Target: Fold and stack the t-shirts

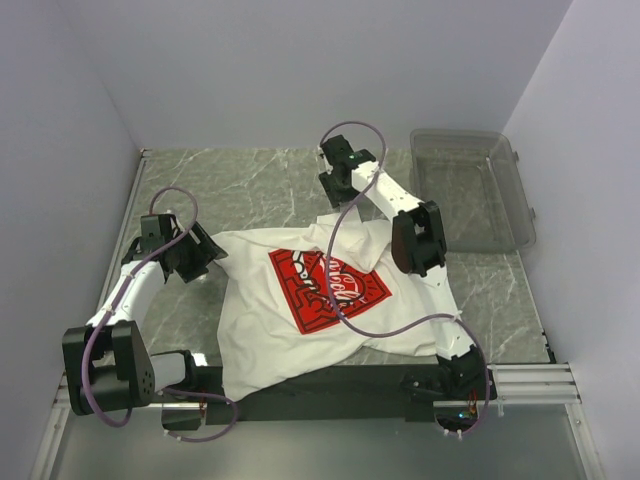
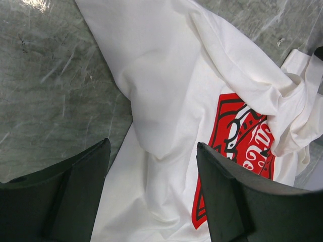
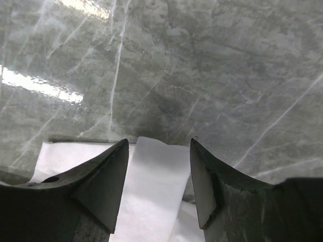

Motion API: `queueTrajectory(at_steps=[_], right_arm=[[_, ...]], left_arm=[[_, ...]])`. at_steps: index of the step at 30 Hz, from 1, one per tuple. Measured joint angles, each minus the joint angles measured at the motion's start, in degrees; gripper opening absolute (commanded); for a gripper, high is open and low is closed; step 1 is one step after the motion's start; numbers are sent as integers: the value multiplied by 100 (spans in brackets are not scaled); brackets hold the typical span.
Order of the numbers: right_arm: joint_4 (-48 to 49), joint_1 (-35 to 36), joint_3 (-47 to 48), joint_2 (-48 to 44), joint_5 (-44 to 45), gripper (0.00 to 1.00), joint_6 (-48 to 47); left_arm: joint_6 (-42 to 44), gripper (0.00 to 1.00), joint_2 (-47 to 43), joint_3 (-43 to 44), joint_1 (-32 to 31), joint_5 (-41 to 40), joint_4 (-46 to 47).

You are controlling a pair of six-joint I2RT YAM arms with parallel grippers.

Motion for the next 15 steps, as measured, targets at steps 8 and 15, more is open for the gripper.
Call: queueTrajectory(at_steps=[8,15], right_arm=[[-59,0,4,192,-46,48,20],[-177,0,79,243,-92,21,26]], left_arm=[[0,75,0,0,0,-2,0],[0,75,0,0,0,-2,2]])
